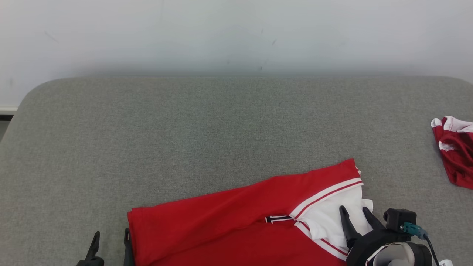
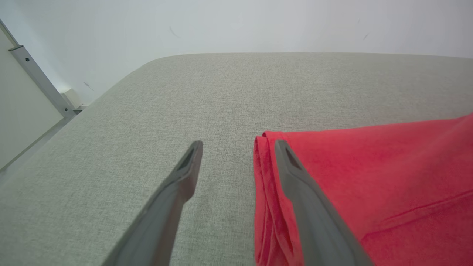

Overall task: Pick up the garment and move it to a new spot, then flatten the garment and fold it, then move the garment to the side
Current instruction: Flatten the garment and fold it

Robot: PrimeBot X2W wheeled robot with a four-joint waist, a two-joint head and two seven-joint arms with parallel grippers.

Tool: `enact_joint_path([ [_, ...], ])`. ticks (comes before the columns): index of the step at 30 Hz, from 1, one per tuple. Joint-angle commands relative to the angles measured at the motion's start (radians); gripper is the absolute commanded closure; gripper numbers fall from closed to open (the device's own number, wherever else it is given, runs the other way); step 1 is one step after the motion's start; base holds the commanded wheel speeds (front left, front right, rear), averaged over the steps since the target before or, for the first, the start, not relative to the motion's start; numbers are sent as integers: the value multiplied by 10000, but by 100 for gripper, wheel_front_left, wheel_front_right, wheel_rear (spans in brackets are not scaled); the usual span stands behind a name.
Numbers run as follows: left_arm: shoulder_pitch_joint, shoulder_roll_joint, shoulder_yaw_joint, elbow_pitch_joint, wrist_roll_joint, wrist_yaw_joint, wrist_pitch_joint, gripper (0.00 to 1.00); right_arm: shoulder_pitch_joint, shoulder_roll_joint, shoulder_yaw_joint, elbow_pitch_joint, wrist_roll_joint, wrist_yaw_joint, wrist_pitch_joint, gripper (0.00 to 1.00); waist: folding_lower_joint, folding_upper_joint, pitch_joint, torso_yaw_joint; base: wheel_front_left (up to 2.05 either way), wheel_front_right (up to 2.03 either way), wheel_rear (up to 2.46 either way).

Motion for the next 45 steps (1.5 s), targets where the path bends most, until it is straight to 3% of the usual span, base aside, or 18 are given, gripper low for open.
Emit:
enact_joint_path([
  [1, -16, -27, -8, 6, -43, -48, -27, 0, 61, 88, 35, 150, 29, -30, 144, 0, 0, 0, 19, 23, 0, 0, 0],
  [5, -29, -31, -19, 11, -58, -50, -27, 0, 35, 232, 105, 683, 112, -31, 316, 0, 0, 0, 56, 91, 0, 0, 0],
  [7, -34, -32, 10, 37, -68, -58, -27, 0, 59, 281, 131, 902, 172, -31, 369, 73, 0, 0, 66, 103, 0, 0, 0],
  [8, -30, -33, 19, 56, -68, -67, -27, 0, 65, 280, 169, 991, 169, -31, 347, 100, 0, 0, 63, 106, 0, 0, 0],
  [17, 17, -38, 79, 162, -67, -119, -27, 0, -114, 248, 20, 1349, 488, -35, -125, 100, 0, 0, 19, 65, 0, 0, 0],
  [23, 81, -38, 66, 154, -116, -148, -27, 0, -305, -226, -724, 983, 461, -41, -554, 100, 0, 0, -61, -46, 0, 0, 0],
  [32, 67, -38, -19, 213, -289, -156, -27, 0, 168, 22, -1926, -1081, -457, -32, -586, 100, 0, 0, -28, -305, 0, 0, 0],
  [37, 40, -40, -84, 243, -295, -168, -27, 0, 523, 414, -1248, -2264, -637, -30, -580, 100, 0, 0, -45, -425, 0, 0, 0],
  [45, -165, -38, -468, 317, -334, -261, -27, 0, 824, 549, 1336, -3273, 58, -30, -398, 100, 0, 0, -77, -226, 0, 0, 0],
])
